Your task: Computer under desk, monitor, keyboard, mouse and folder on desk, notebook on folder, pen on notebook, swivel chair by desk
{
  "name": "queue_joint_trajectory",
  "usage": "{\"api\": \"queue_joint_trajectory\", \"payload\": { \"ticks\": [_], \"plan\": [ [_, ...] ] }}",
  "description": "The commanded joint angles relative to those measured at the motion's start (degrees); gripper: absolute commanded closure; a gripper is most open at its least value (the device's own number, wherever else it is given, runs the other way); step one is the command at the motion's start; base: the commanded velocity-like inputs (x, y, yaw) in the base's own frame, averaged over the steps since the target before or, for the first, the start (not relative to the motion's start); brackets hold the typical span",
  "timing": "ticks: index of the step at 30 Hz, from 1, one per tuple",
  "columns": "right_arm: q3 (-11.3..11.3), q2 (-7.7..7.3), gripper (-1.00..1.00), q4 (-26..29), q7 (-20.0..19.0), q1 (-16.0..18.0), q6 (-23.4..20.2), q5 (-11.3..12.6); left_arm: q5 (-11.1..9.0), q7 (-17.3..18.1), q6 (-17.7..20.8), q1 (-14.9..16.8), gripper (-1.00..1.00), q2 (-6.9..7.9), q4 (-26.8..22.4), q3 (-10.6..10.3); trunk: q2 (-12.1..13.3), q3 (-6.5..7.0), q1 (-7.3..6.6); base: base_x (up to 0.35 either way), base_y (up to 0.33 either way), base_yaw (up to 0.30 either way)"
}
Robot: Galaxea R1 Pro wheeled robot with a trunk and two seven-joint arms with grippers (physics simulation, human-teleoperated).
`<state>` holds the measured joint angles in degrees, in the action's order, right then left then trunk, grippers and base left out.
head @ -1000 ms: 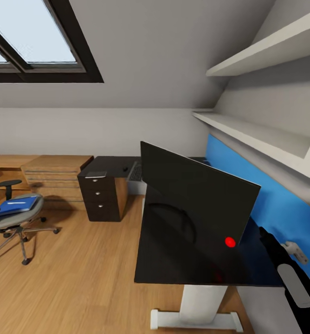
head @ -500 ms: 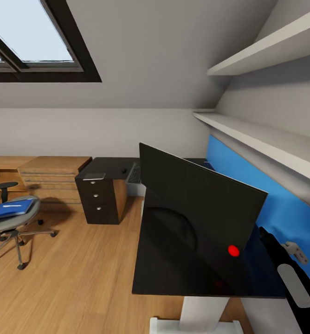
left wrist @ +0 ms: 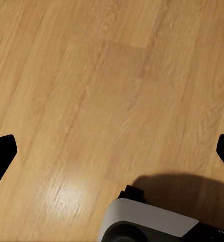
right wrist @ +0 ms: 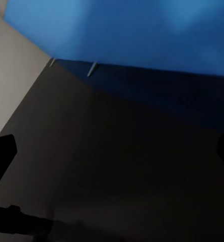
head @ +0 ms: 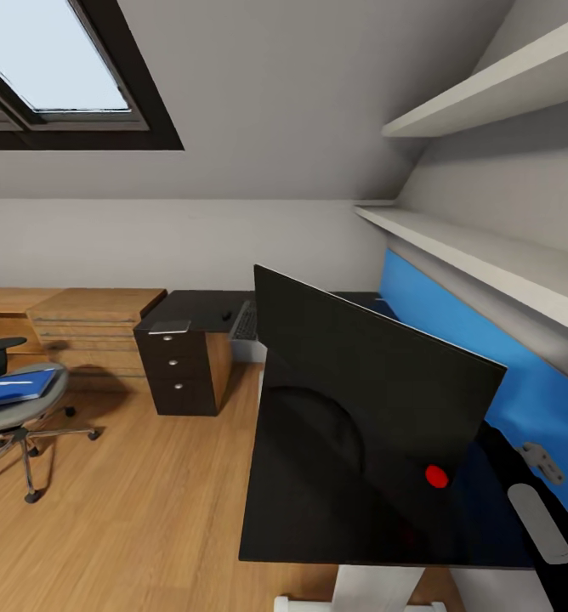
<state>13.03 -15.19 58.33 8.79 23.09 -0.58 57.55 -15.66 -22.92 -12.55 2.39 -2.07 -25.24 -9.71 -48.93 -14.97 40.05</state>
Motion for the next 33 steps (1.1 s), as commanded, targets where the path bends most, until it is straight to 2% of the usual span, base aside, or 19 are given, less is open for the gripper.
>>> {"api": "queue_joint_trajectory", "payload": {
  "ticks": [1, 18, 26, 29, 33],
  "plan": [
    [-0.18, -0.01, -1.0, 0.08, 0.26, 0.03, -0.16, 0.4, -0.6, -0.37, -0.28, 0.05, -1.0, 0.05, 0.02, -0.49, -0.06, -0.08, 0.01, 0.005, 0.0, 0.0],
    [-1.25, -0.09, -1.0, 0.12, 0.32, 0.03, -0.54, 0.03, -0.6, -0.37, -0.28, 0.04, -1.0, 0.05, 0.02, -0.49, -0.06, -0.08, 0.01, 0.001, 0.0, 0.0],
    [-3.96, -0.3, -1.0, 0.12, 0.03, 0.03, -0.56, -0.07, -0.6, -0.37, -0.28, 0.06, -1.0, 0.05, 0.02, -0.49, -0.06, -0.08, 0.01, 0.0, 0.0, 0.0],
    [-4.48, -0.29, -1.0, 0.12, -0.06, 0.03, -0.56, -1.44, -0.6, -0.37, -0.28, 0.05, -1.0, 0.05, 0.02, -0.49, -0.06, -0.08, 0.01, 0.0, 0.0, 0.0],
    [-5.41, -0.16, -1.0, 0.12, -0.13, 0.03, -0.49, -5.32, -0.6, -0.37, -0.28, 0.06, -1.0, 0.05, 0.02, -0.49, -0.06, -0.08, 0.01, 0.0, 0.0, 0.0]
  ]
}}
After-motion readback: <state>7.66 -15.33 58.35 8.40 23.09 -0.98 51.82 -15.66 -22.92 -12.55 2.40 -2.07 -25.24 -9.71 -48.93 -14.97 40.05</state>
